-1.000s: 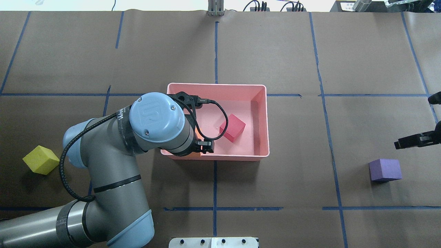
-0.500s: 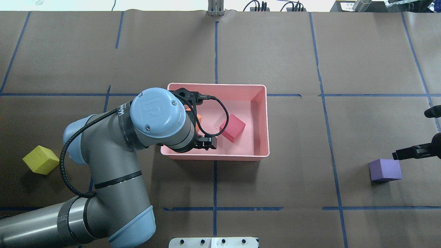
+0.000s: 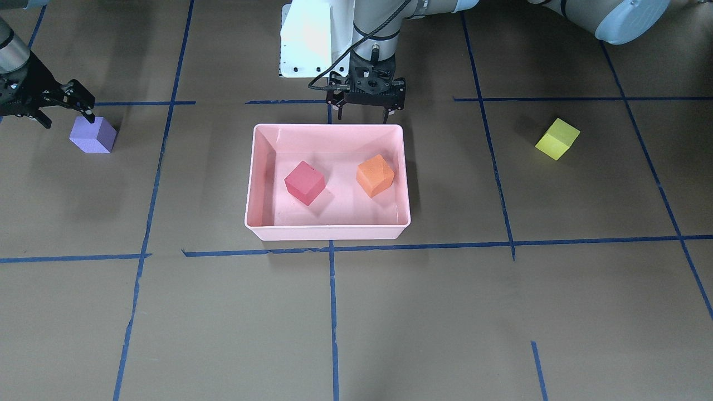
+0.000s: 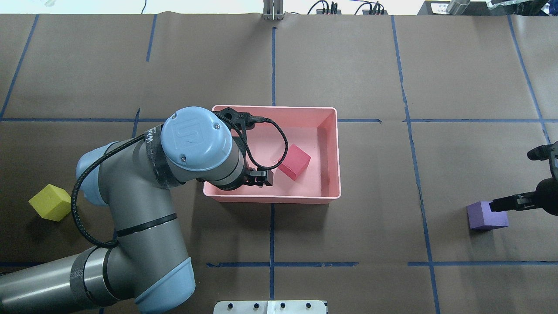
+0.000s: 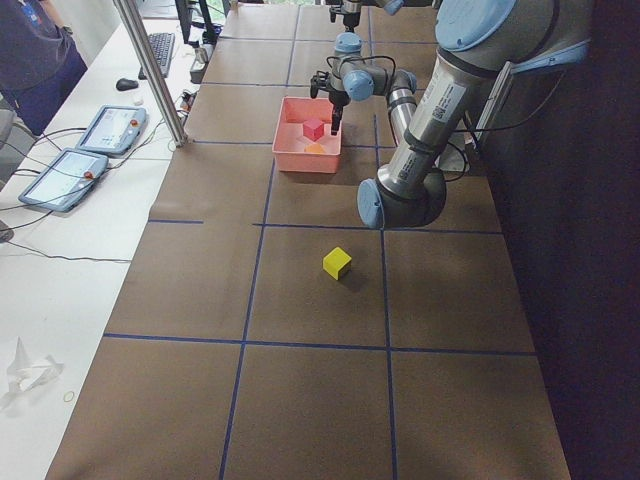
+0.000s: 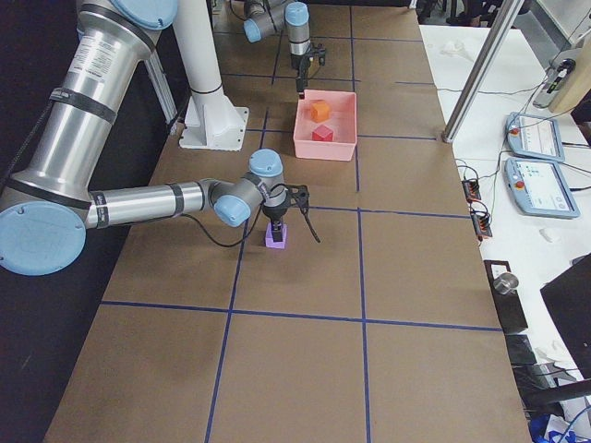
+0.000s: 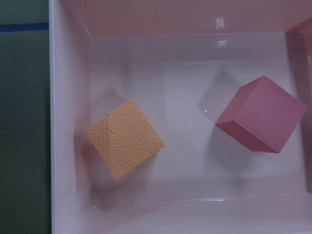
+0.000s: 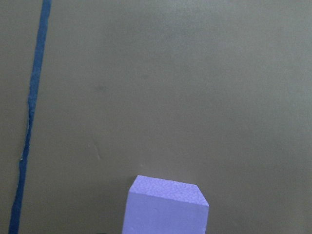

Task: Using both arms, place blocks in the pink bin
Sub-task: 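Release the orange cube into the bin while the right gripper grasps the purple cube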

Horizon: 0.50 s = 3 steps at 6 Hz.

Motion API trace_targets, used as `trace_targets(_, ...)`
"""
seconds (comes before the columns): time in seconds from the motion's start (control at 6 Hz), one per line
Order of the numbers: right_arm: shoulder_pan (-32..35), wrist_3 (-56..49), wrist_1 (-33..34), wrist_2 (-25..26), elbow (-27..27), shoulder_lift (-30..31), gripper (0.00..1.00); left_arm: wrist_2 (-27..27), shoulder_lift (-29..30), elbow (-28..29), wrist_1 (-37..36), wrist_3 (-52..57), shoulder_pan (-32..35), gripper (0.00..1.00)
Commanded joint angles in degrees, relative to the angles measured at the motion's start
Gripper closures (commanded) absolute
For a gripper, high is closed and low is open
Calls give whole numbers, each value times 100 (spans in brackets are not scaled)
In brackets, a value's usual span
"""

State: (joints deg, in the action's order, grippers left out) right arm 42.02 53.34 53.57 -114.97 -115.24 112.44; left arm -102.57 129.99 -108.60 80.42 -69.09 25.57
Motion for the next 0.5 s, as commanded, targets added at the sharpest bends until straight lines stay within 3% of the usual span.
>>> trace_targets(0.0, -272, 80, -22, 124, 211, -107, 0, 0, 0, -3, 0, 0, 0, 0)
trace_targets(0.33, -474, 71, -13, 177, 361, -134, 0, 0, -9, -21, 0, 0, 0, 0)
